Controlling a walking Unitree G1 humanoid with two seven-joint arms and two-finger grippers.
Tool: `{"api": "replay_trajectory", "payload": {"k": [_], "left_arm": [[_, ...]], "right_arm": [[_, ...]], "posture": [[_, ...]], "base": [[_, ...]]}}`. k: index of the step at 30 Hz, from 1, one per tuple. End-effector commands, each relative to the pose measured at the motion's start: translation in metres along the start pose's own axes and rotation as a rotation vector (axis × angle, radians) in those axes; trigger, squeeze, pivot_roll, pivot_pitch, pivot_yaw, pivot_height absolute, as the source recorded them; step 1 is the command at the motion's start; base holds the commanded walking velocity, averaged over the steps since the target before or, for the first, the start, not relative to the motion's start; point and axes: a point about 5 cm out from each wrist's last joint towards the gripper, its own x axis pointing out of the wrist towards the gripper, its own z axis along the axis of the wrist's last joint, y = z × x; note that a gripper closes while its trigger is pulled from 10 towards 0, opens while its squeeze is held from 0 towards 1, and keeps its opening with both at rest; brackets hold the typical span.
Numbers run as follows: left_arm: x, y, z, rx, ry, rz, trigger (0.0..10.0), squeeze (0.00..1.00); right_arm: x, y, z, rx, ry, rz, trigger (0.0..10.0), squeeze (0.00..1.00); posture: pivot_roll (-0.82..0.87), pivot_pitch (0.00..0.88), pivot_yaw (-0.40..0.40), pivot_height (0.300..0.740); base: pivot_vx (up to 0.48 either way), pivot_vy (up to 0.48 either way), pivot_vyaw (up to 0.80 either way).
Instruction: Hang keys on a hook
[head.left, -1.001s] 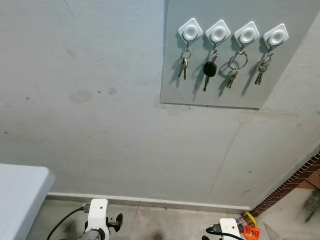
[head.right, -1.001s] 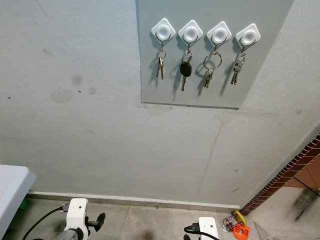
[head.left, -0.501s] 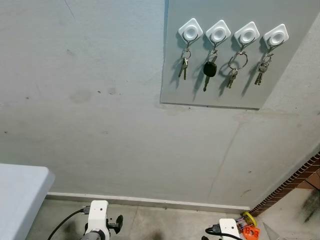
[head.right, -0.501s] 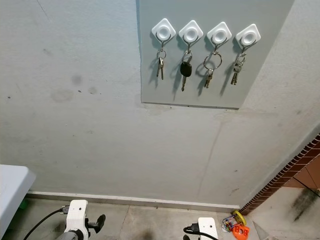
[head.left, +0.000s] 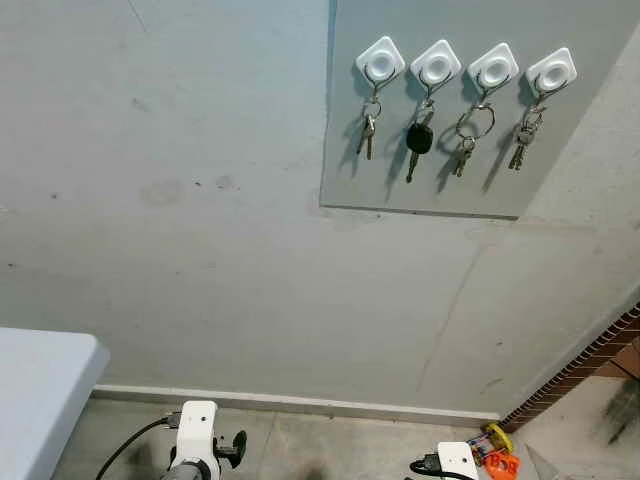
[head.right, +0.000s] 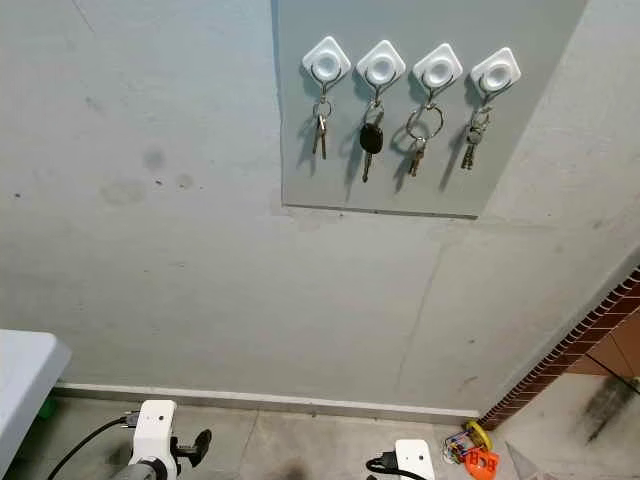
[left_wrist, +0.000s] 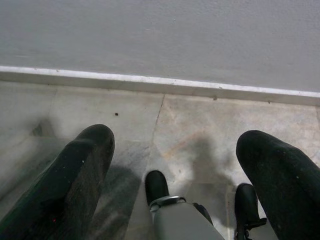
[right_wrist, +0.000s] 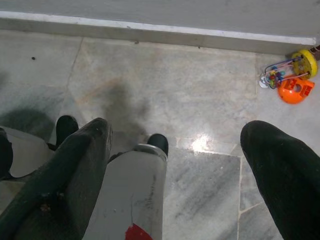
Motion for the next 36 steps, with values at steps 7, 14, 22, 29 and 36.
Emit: {"api": "replay_trajectory", "payload": {"k": [7, 14, 22, 29, 36], "left_arm": [[-0.0006, 0.0036, -0.0009, 0.001, 0.009, 0.008, 10.0, 0.00], [-0.0007, 0.0035, -0.0010, 0.004, 0.011, 0.005, 10.0, 0.00], [0.0003, 0.0038, 0.0018, 0.010, 0.008, 0.003, 10.0, 0.00], [0.0007, 0.0045, 0.0032, 0.011, 0.006, 0.003, 10.0, 0.00], [0.0008, 0.0056, 0.0039, 0.014, 0.009, 0.005, 10.0, 0.00]], "right_arm": [[-0.0002, 0.0011, -0.0020, 0.004, 0.009, 0.000, 10.0, 0.00], [-0.0005, 0.0009, -0.0031, 0.003, 0.012, -0.002, 10.0, 0.00], [-0.0004, 0.0019, -0.0027, 0.008, 0.009, -0.001, 10.0, 0.00], [-0.0002, 0.0025, -0.0028, 0.013, 0.010, -0.001, 10.0, 0.00], [-0.0001, 0.0039, -0.0032, 0.017, 0.013, 0.001, 10.0, 0.00]], "posture": [[-0.05, 0.000, -0.008, 0.740], [-0.05, 0.000, -0.005, 0.740], [-0.05, 0.000, -0.001, 0.740], [-0.05, 0.000, 0.002, 0.740], [-0.05, 0.000, 0.006, 0.740]], "base": [[0.000, -0.266, 0.00], [0.000, -0.309, 0.00], [0.000, -0.315, 0.00], [0.000, -0.313, 0.00], [0.000, -0.316, 0.00]]}}
